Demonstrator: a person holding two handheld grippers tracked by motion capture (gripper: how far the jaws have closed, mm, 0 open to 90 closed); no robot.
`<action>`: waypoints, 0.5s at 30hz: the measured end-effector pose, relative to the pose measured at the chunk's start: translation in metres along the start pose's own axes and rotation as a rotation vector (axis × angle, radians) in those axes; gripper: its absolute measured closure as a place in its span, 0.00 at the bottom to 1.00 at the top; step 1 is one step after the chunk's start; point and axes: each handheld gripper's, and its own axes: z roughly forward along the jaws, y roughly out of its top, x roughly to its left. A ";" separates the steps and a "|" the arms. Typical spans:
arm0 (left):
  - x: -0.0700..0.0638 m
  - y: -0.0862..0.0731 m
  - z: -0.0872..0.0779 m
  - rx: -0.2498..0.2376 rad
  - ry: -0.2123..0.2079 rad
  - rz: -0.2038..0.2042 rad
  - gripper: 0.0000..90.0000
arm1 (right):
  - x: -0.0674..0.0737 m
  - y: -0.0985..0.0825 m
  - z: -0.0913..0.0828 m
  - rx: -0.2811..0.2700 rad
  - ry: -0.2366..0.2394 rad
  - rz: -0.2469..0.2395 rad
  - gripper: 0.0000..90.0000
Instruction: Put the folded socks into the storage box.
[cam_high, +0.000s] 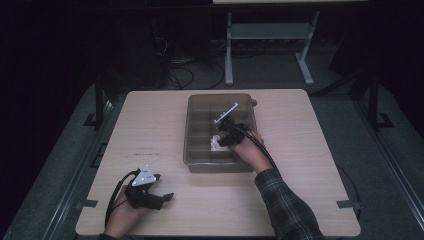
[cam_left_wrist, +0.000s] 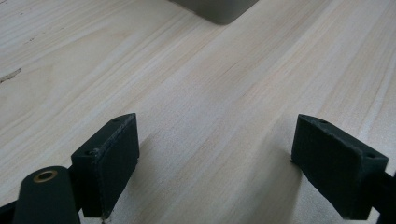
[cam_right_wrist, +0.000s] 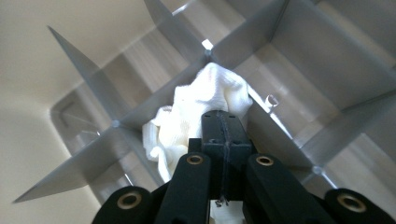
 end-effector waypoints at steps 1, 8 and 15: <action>0.000 0.000 0.000 0.000 -0.001 0.000 0.16 | 0.000 0.000 0.001 0.001 -0.005 0.000 1.00; 0.000 0.000 0.000 0.001 0.002 0.003 0.16 | 0.006 0.001 0.011 0.045 -0.063 -0.041 1.00; 0.000 0.000 0.000 -0.001 0.002 0.003 0.16 | 0.003 -0.003 -0.015 -0.068 -0.029 -0.009 0.89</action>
